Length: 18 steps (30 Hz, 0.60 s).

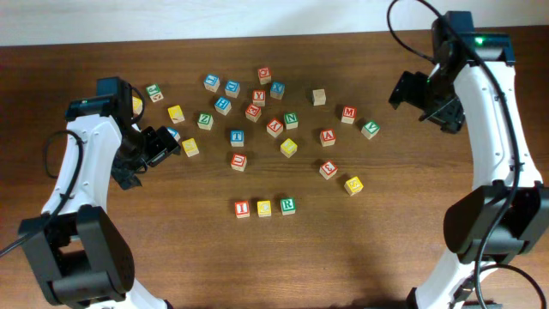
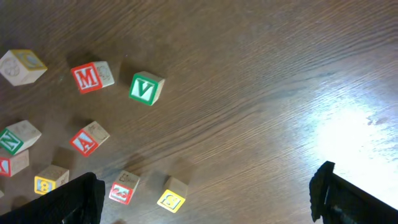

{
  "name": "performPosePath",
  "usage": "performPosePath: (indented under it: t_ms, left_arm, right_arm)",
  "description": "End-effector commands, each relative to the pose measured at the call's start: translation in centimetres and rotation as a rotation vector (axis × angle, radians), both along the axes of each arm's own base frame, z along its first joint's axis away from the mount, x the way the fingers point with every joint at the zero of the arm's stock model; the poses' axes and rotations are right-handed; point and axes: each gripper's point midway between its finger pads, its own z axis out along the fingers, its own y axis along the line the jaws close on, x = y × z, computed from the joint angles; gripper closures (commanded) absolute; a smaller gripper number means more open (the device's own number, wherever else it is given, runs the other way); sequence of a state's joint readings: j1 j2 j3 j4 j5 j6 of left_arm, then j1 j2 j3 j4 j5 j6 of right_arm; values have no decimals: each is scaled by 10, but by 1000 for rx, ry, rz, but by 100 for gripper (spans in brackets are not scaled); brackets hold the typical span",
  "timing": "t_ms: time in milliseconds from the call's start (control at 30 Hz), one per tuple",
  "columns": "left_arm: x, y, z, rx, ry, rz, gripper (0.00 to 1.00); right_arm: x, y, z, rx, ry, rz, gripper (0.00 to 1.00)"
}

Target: Spell out ICRA

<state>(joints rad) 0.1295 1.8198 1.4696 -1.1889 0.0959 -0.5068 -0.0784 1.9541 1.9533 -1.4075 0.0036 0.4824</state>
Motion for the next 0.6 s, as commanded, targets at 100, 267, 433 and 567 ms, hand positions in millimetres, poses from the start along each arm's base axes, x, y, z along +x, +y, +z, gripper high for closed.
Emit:
performPosePath:
  t_ms: [100, 267, 433, 567]
  left_arm:
    - [7, 3, -4, 6, -20, 22, 1]
    - [0, -62, 12, -351, -15, -39, 1]
    - [3, -115, 14, -358, -80, -337, 0]
    - [25, -144, 27, -333, -199, -452, 0]
  right_arm:
    - [1, -4, 10, -12, -28, -2, 2]
    - [2, -5, 10, -12, -29, -2, 2]
    - [1, -5, 10, -12, -29, -2, 2]
    - [2, -5, 10, -12, -29, -2, 2]
